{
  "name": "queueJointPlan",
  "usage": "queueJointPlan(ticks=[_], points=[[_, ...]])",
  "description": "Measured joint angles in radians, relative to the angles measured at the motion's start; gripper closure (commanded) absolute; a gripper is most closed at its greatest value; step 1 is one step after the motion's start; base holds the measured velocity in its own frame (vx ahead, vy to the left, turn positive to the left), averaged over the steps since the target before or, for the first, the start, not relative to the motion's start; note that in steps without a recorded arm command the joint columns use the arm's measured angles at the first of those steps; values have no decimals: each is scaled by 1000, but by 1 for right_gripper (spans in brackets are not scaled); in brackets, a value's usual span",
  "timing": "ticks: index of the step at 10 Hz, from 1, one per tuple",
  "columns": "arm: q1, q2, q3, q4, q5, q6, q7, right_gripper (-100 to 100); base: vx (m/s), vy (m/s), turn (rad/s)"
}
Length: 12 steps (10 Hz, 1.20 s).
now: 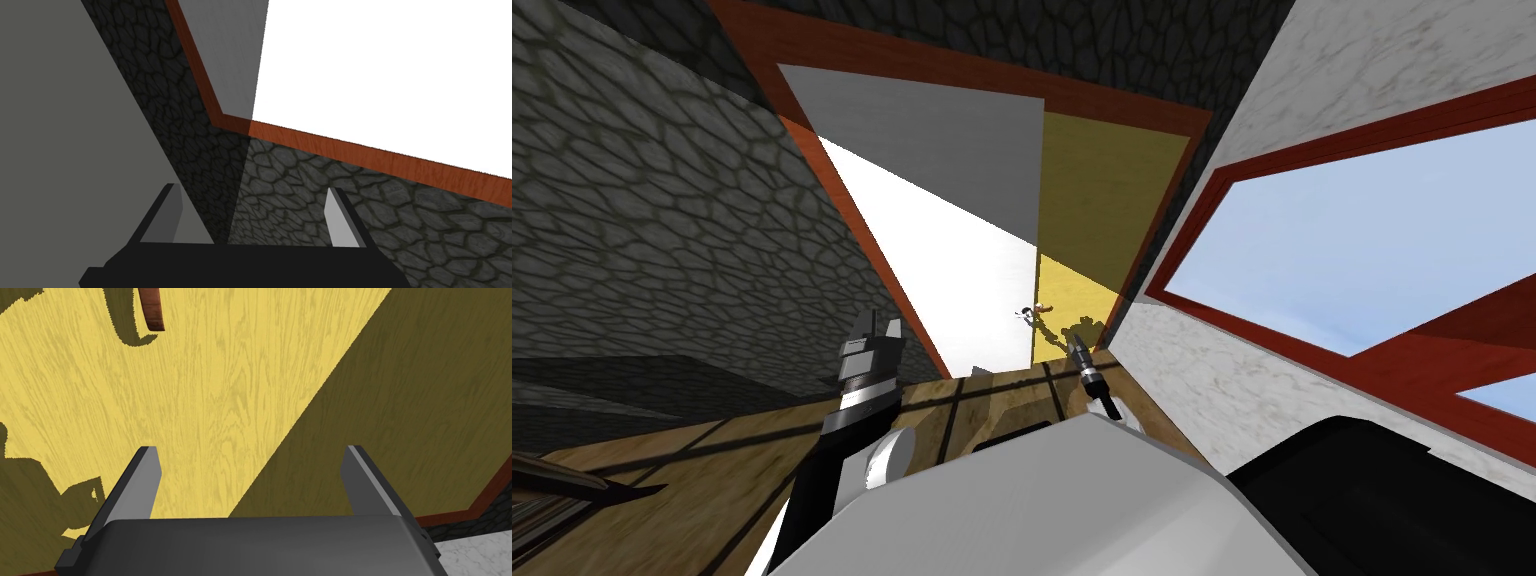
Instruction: Pull the door open
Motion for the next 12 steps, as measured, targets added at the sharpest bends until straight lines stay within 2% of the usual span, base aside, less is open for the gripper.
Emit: queueJointPlan(ticks=[1,8,12], points=[[-13,-5,-4,33,2,-11,-4,-100,89,14,20],[-53,-22,-18,167,24,-55,-27,-100,97,13,16],[-87,-32,-28,272,39,-91,-41,-100,153,12,23]])
